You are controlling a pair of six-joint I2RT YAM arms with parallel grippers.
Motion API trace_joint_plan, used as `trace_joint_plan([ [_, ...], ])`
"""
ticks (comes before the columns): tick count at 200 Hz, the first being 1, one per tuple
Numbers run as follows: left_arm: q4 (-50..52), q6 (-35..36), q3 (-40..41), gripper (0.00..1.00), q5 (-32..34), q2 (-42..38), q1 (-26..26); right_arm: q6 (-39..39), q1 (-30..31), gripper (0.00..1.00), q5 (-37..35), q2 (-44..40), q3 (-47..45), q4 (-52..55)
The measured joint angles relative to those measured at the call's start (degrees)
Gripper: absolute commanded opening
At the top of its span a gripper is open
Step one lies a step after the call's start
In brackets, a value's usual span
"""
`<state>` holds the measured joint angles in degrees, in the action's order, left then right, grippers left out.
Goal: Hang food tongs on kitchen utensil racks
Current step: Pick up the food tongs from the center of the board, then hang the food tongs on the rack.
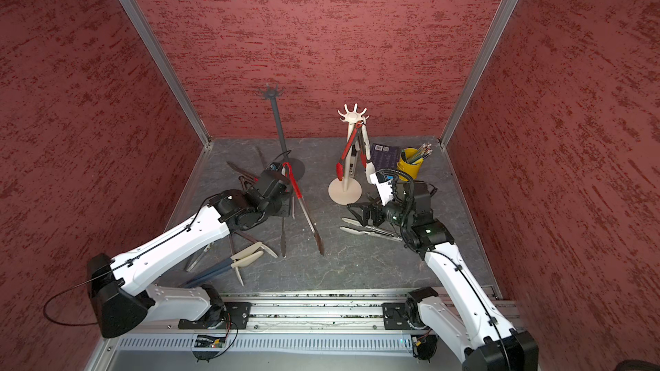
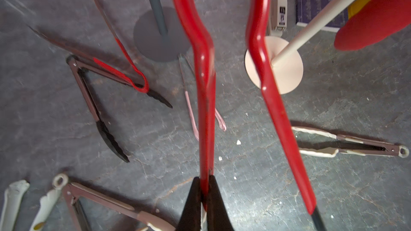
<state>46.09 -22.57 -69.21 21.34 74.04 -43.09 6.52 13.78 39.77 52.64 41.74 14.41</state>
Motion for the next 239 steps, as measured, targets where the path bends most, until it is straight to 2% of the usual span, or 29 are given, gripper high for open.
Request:
trace_joint_plan([
  [73,-9.1,19.8,0.0,0.1,3.3,-3.8,1.0,-0.4,0.0,0.99,-1.7,0.5,0.5,0.2],
  [110,-13.6,27.1,-1.5,0.1,4.5,-3.8,0.6,-0.6,0.0,0.99,-2.6,0.5,0.8,0.2],
  [173,-19.7,33.5,-5.2,0.1,6.4,-1.5,-4.1,-0.6,0.0,0.99,-3.1,0.5,0.8,0.2],
  [239,-20.4,34.7,-10.4,0.1,6.7,3.8,-8.5,-0.6,0.0,0.99,-3.5,0.5,0.8,0.2],
])
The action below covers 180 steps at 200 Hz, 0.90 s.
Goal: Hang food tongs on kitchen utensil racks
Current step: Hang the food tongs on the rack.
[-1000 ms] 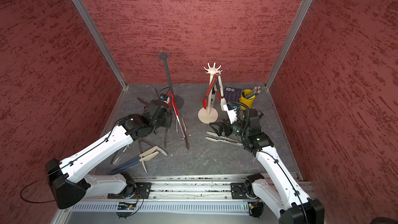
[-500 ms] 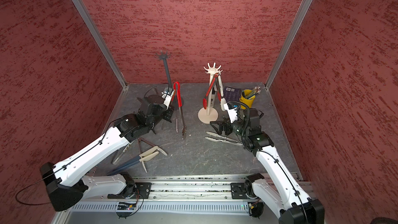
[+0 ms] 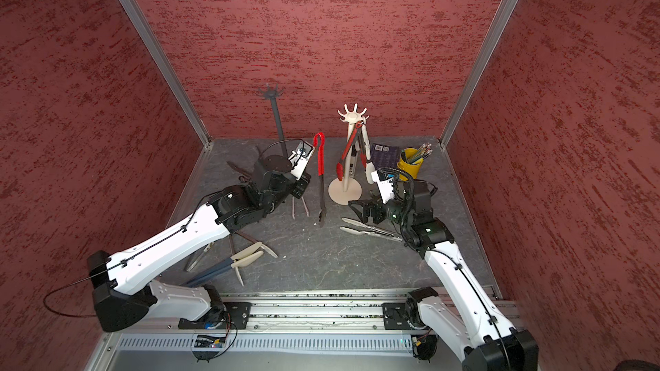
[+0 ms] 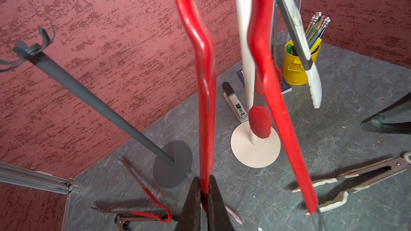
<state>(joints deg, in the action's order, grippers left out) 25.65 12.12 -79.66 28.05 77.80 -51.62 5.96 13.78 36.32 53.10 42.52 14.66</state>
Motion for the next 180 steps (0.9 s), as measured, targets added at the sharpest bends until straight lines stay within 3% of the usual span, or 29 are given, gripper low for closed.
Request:
trace_joint_plan([
  [97,-0.3,0.4,-4.8,0.1,0.2,3.4,-4.3,0.0,0.0,0.99,-0.1,-0.4,0.0,0.3],
  [180,1.6,-0.1,-11.2,0.1,0.0,9.6,-4.6,0.0,0.0,0.99,-0.1,-1.6,0.0,0.3],
])
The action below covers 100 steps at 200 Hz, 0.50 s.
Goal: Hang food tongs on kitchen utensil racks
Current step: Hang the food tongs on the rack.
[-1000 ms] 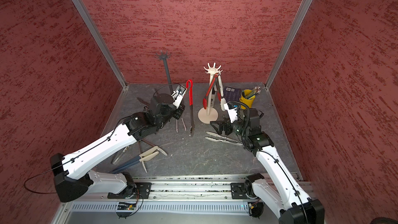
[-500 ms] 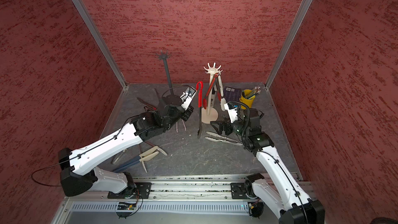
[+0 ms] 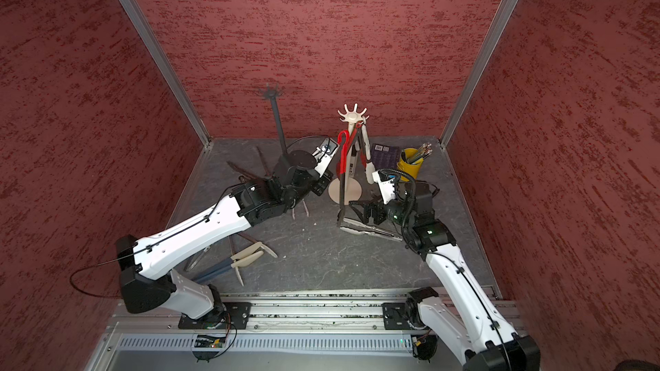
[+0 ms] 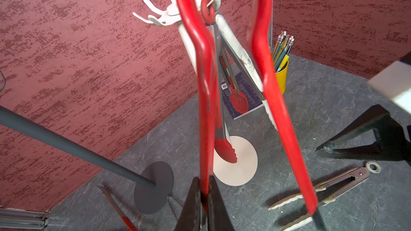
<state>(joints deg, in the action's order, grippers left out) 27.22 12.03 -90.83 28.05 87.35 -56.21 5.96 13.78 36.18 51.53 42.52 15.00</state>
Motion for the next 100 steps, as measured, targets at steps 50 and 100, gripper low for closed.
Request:
trace_joint_plan([
  [50,2.2,-1.4,-2.3,0.1,-0.2,1.7,1.1,0.0,0.0,0.99,0.0,-0.4,-0.1,0.0],
  [100,2.9,-2.2,-5.0,0.1,-0.7,3.1,2.1,0.1,0.0,0.99,0.0,-0.8,-0.4,0.1],
])
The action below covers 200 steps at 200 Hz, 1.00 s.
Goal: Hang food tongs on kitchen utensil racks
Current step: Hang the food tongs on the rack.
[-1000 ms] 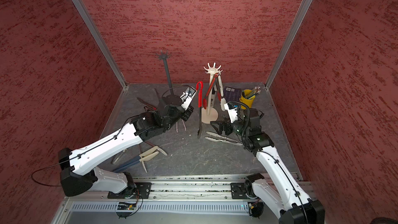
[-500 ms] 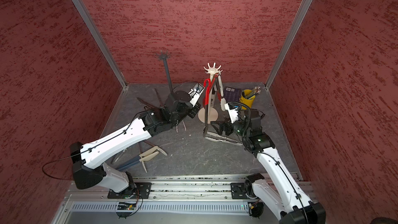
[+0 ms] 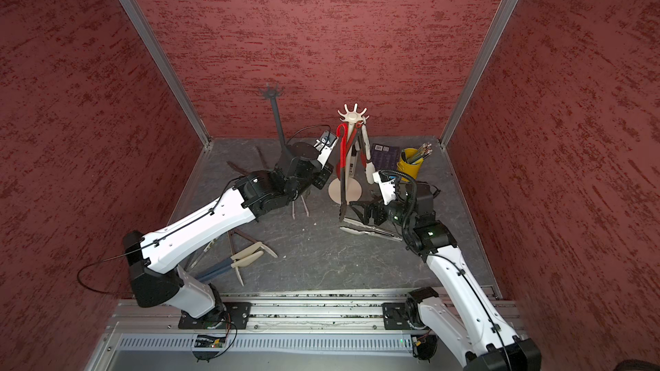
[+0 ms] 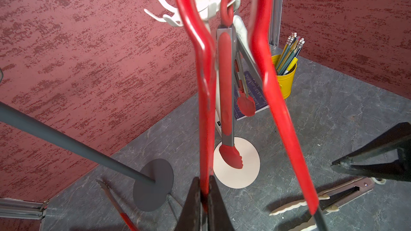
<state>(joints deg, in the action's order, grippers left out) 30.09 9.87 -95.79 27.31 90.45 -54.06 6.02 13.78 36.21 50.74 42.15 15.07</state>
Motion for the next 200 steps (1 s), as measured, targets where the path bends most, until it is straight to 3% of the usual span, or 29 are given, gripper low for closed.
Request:
trace_joint_plan([
  [200,4.6,-0.2,-11.7,0.09,-1.7,10.3,2.8,0.6,0.0,0.99,0.0,-1.9,-1.8,0.6],
])
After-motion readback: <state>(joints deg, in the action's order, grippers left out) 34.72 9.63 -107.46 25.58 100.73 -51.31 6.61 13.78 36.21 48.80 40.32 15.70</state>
